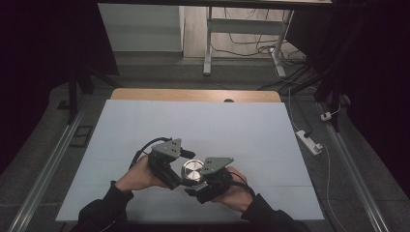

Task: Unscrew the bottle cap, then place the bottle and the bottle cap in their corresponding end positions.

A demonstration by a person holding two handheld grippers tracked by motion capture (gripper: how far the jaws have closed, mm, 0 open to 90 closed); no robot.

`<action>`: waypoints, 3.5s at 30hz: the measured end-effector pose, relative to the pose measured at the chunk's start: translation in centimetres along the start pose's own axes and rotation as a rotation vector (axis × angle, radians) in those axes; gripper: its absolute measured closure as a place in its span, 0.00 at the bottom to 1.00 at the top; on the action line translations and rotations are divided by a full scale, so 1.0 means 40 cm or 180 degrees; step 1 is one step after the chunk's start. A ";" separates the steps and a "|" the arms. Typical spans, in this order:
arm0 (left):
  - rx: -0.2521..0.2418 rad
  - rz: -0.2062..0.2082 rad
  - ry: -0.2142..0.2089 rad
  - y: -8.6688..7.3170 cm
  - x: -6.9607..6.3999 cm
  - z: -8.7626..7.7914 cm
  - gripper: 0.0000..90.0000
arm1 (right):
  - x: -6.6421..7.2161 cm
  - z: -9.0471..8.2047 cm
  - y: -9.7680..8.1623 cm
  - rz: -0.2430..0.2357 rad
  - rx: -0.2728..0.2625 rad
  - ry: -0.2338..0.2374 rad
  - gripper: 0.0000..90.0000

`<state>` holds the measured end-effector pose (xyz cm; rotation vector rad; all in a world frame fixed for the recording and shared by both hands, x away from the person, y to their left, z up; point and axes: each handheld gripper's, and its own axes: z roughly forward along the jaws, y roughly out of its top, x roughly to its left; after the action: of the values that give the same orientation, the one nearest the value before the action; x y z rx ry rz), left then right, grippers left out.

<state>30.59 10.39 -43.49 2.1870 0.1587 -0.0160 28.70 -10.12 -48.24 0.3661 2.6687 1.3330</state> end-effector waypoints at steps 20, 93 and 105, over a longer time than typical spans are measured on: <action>-0.0036 -0.0661 0.1022 0.050 -0.040 0.064 0.06 | -0.040 -0.015 -0.008 0.0455 -0.0042 -0.0538 0.16; -0.0283 -0.0751 0.1068 0.028 -0.066 -0.041 0.23 | -0.096 -0.039 -0.026 0.0621 -0.0028 -0.0745 0.16; -0.0269 -0.0776 0.1063 -0.003 -0.078 -0.048 0.23 | -0.109 -0.047 -0.021 0.0646 -0.0040 -0.0785 0.16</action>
<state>27.39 11.70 -42.24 2.0603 0.6027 0.2158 32.33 -13.27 -47.75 0.7644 2.4703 1.2607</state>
